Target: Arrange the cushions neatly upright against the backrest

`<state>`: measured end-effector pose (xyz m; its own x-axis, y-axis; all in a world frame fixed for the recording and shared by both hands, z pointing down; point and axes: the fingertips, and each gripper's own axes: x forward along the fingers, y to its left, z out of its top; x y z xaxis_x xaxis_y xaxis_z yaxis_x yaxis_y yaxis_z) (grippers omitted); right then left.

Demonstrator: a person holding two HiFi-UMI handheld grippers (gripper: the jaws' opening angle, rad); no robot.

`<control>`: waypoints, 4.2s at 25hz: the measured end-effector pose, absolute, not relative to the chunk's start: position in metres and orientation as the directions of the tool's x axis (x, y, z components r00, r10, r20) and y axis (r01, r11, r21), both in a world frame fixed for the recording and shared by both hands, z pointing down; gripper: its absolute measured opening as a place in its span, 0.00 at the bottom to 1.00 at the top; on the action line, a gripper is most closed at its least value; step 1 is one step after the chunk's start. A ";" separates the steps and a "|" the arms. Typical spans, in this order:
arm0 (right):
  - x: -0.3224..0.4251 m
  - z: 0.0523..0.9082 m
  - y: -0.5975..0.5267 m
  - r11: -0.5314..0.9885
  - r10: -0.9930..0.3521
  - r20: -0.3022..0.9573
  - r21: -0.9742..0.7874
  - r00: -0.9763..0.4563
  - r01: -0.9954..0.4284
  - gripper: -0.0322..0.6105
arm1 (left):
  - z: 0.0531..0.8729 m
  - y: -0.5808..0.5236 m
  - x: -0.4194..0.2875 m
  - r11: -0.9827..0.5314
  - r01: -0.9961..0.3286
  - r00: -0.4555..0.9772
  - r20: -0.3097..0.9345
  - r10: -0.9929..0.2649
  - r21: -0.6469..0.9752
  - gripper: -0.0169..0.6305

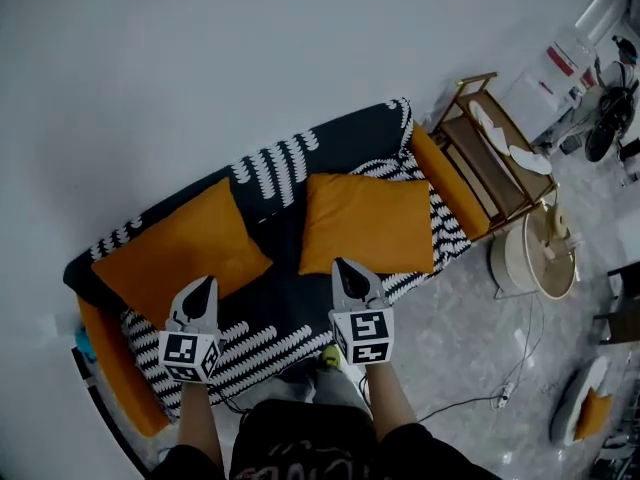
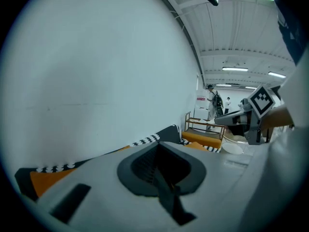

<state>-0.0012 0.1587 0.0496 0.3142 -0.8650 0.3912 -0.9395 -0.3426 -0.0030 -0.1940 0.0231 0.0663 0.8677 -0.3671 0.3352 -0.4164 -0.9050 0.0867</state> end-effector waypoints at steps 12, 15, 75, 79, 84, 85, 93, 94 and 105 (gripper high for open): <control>0.071 0.008 0.252 -0.531 -0.786 0.333 0.068 0.521 -0.844 0.07 | 0.042 0.094 -0.072 -0.986 -0.135 0.955 0.280 -0.102 0.101 0.02; 0.092 0.014 0.280 -0.574 -0.754 0.347 0.067 0.558 -0.816 0.07 | 0.046 0.119 -0.045 -0.991 -0.080 0.956 0.288 -0.047 0.103 0.02; 0.466 0.297 0.308 -0.467 -0.624 0.736 -0.081 0.264 -0.880 0.18 | 0.311 0.066 0.220 -0.917 -0.366 0.668 0.730 -0.142 0.157 0.16; 0.467 0.325 0.306 -0.490 -0.600 0.760 -0.102 0.250 -0.866 0.21 | 0.340 0.053 0.212 -0.905 -0.389 0.652 0.746 -0.138 0.173 0.17; 0.467 0.373 0.301 -0.505 -0.577 0.786 -0.131 0.221 -0.853 0.26 | 0.388 0.034 0.206 -0.896 -0.407 0.616 0.778 -0.125 0.178 0.22; 0.466 0.382 0.302 -0.504 -0.568 0.795 -0.132 0.213 -0.854 0.27 | 0.396 0.032 0.204 -0.895 -0.409 0.611 0.782 -0.121 0.180 0.24; 0.469 0.453 0.314 -0.505 -0.517 0.839 -0.137 0.171 -0.852 0.37 | 0.457 0.012 0.191 -0.886 -0.427 0.576 0.809 -0.114 0.179 0.35; 0.472 0.461 0.317 -0.511 -0.511 0.843 -0.140 0.169 -0.848 0.40 | 0.463 0.009 0.191 -0.881 -0.438 0.573 0.811 -0.118 0.181 0.37; 0.486 0.515 0.316 -0.566 -0.514 0.849 -0.232 0.119 -0.791 0.56 | 0.508 -0.013 0.190 -0.881 -0.435 0.540 0.837 -0.092 0.184 0.51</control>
